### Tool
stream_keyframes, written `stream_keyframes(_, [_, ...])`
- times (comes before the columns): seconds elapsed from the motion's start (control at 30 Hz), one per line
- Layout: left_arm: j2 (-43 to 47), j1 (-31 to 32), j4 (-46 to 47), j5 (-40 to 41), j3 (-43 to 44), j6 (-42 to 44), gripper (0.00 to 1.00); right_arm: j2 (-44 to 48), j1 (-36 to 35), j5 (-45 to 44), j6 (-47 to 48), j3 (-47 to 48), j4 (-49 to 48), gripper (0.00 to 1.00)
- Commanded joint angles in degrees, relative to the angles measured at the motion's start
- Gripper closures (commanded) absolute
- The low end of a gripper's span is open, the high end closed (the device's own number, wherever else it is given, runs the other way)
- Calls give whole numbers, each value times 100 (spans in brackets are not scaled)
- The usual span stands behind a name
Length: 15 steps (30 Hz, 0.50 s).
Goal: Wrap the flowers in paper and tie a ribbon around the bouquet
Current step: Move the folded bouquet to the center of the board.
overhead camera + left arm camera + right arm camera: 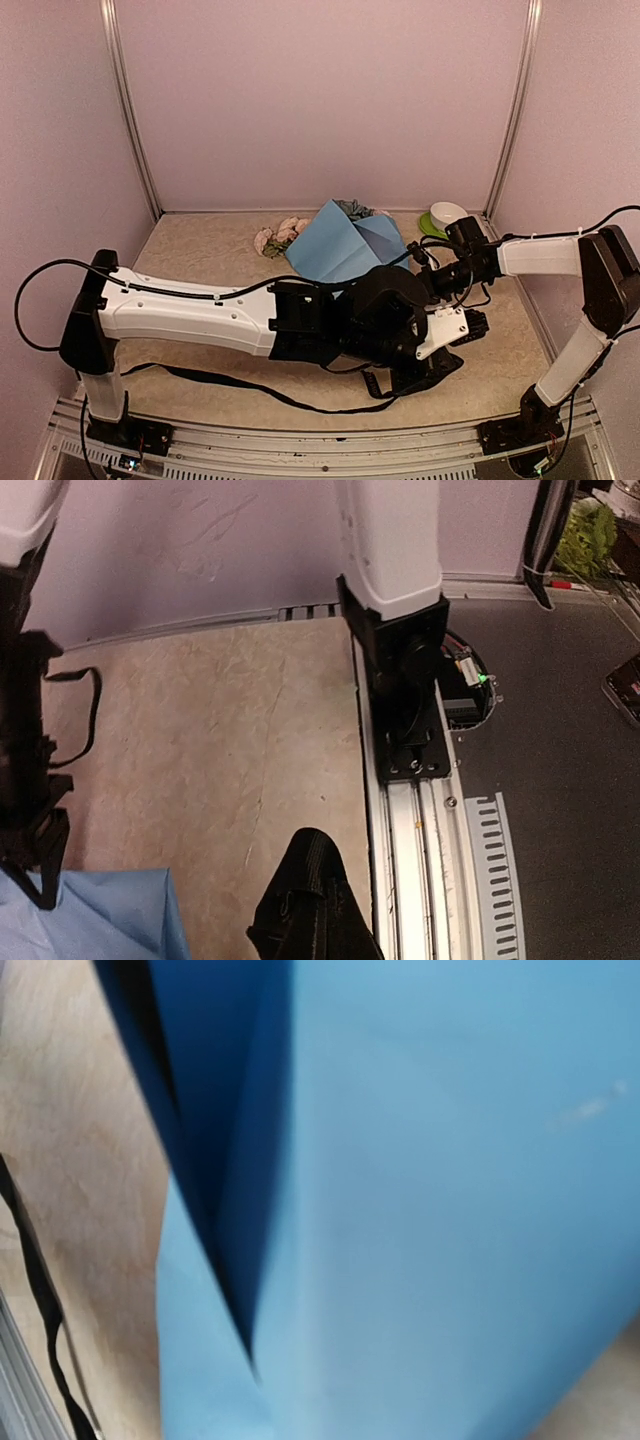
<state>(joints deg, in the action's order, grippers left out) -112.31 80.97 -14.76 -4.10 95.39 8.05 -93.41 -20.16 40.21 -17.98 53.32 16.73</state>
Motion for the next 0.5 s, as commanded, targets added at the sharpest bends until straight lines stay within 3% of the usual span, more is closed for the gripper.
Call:
stream_keyframes(0.0, [-569,123,-56,-820,542,653,100,85,56,-39,39,205,-21,100])
stream_keyframes(0.23, [-1504,164,402,-1415,1389,558,100,115,56,-22,16,226,-6,100])
stream_keyframes(0.33, [-1530,157,947,-778,1487,469,100,128,42,-4,-12,226,-3,100])
stream_keyframes(0.47, [-1068,12,1743,65,1007,645,100,146,-2,-5,-17,212,7,100])
